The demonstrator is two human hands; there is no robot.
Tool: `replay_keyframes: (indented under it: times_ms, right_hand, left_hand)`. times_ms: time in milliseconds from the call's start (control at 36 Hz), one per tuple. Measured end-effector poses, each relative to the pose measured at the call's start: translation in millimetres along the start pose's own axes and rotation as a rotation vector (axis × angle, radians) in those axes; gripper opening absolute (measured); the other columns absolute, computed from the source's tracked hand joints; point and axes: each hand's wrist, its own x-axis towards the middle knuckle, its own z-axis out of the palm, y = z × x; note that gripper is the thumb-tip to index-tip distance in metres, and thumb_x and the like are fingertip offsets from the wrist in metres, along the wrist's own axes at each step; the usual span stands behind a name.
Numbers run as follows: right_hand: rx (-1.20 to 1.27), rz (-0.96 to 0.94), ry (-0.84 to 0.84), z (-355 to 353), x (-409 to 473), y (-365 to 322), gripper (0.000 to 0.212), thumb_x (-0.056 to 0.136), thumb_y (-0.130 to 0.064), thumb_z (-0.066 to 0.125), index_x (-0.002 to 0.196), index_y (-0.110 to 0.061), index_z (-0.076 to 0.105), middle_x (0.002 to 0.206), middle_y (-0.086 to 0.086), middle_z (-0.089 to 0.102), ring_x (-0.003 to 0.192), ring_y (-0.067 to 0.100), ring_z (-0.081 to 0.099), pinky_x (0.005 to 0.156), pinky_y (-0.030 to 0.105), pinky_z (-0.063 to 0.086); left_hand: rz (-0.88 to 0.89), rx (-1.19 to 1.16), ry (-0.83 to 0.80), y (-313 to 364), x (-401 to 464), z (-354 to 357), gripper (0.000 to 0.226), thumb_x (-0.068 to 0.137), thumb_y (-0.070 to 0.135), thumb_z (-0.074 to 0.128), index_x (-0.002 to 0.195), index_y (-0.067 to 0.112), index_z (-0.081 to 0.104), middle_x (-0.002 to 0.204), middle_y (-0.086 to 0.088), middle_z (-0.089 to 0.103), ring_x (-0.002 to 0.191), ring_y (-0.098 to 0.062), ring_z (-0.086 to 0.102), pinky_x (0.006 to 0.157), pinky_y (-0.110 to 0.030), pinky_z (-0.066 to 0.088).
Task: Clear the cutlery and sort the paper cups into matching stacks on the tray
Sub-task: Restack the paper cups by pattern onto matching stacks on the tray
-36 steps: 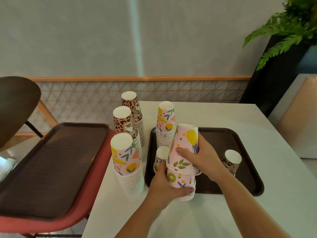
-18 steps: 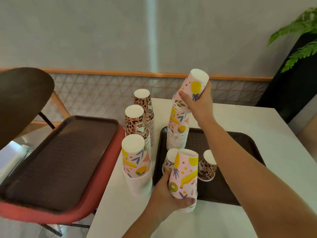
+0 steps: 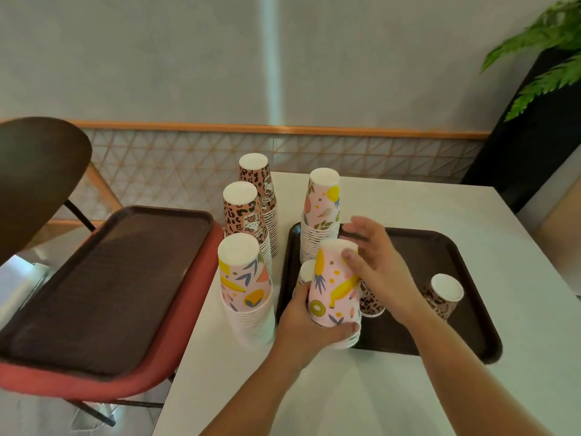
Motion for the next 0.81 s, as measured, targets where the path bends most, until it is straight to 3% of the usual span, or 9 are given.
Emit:
replay_keyframes:
  times_ms: [83, 167, 333, 667, 750, 806]
  right_hand:
    - [-0.054, 0.112, -0.152, 5, -19, 5, 0.072, 0.064, -0.050, 0.066, 0.126, -0.035, 0.034, 0.114, -0.023, 0.056, 0.099, -0.012, 0.057, 0.074, 0.009, 0.049]
    - [-0.061, 0.159, -0.143, 8, -30, 12, 0.070, 0.065, -0.042, 0.076, 0.123, -0.034, 0.037, 0.111, -0.025, 0.057, 0.098, -0.015, 0.056, 0.074, 0.005, 0.047]
    - [-0.047, 0.188, -0.056, 7, -37, 10, 0.060, 0.074, -0.027, 0.074, 0.117, -0.038, 0.034, 0.101, -0.031, 0.053, 0.088, -0.015, 0.056, 0.067, 0.005, 0.047]
    - [0.050, 0.180, -0.018, 9, -29, 11, 0.060, 0.067, -0.035, 0.071, 0.118, -0.032, 0.039, 0.106, -0.024, 0.058, 0.091, -0.010, 0.060, 0.068, 0.007, 0.048]
    - [0.096, 0.180, -0.034, 12, -24, 12, 0.057, 0.070, -0.031, 0.070, 0.119, -0.031, 0.040, 0.107, -0.021, 0.059, 0.093, -0.007, 0.061, 0.070, 0.009, 0.051]
    - [0.111, 0.186, -0.037, 14, -21, 12, 0.064, 0.066, -0.038, 0.068, 0.123, -0.029, 0.040, 0.110, -0.018, 0.060, 0.098, -0.001, 0.061, 0.075, 0.013, 0.053]
  left_hand:
    - [0.032, -0.028, 0.018, 9, 1, 2, 0.081, 0.061, 0.027, 0.087, 0.129, 0.025, 0.043, 0.121, 0.008, 0.058, 0.110, -0.011, 0.056, 0.092, -0.027, 0.051]
    - [0.076, -0.046, 0.021, 15, -1, 5, 0.085, 0.060, 0.026, 0.087, 0.133, 0.025, 0.042, 0.124, 0.006, 0.057, 0.116, -0.015, 0.054, 0.098, -0.036, 0.050]
    - [0.091, -0.026, -0.006, 22, -8, 9, 0.093, 0.059, 0.025, 0.088, 0.136, 0.027, 0.035, 0.129, 0.007, 0.052, 0.120, -0.014, 0.050, 0.099, -0.036, 0.049]
    - [0.053, -0.064, -0.020, 26, -8, 1, 0.089, 0.058, 0.026, 0.089, 0.130, 0.030, 0.039, 0.126, 0.009, 0.054, 0.117, -0.014, 0.052, 0.099, -0.035, 0.050]
    - [0.036, -0.136, -0.030, 27, -7, -1, 0.085, 0.058, 0.022, 0.089, 0.126, 0.032, 0.039, 0.123, 0.008, 0.055, 0.115, -0.014, 0.054, 0.097, -0.032, 0.051]
    - [0.032, -0.162, -0.019, 26, -5, -3, 0.085, 0.058, 0.021, 0.088, 0.127, 0.031, 0.039, 0.124, 0.007, 0.055, 0.115, -0.014, 0.054, 0.096, -0.032, 0.051]
